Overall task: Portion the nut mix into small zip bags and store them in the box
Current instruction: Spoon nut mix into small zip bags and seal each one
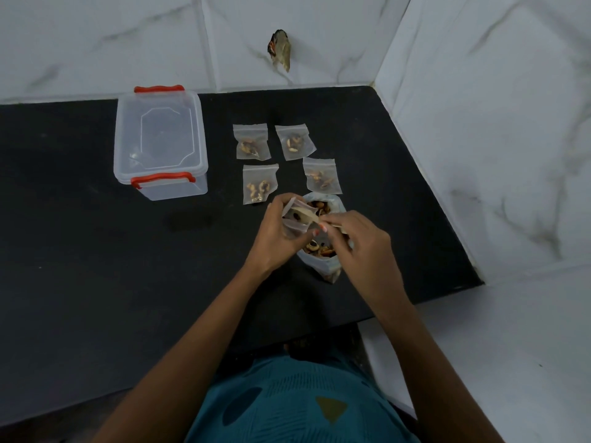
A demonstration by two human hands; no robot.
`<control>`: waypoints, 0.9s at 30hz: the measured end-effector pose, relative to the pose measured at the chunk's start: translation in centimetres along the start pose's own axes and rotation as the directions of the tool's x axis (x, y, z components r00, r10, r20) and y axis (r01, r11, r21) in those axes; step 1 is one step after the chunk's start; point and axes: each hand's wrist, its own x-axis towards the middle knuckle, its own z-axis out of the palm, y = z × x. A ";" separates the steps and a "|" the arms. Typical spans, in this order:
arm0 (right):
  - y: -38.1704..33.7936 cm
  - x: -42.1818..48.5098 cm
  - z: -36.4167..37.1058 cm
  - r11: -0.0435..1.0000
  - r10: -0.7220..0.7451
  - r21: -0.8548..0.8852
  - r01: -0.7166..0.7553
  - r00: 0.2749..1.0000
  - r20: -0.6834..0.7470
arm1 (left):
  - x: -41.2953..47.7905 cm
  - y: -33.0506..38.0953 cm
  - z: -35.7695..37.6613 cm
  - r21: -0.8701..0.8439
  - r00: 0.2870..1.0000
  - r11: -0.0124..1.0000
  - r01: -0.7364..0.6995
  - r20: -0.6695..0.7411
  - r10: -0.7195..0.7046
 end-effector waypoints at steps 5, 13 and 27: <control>0.2 0.0 -1.2 0.985 0.087 0.156 -0.072 0.992 -0.088 | 0.0 -0.6 -0.3 -0.058 1.000 0.998 0.011 0.006 -0.011; 1.1 -0.3 -1.4 0.907 0.328 0.305 -0.291 0.941 -0.080 | 0.4 -0.6 -0.2 -0.083 0.999 0.996 0.040 0.032 -0.038; 6.2 -2.7 1.0 0.810 0.576 0.130 -0.572 0.818 0.010 | -1.9 -3.3 -0.9 -0.095 0.991 0.991 0.090 0.106 -0.080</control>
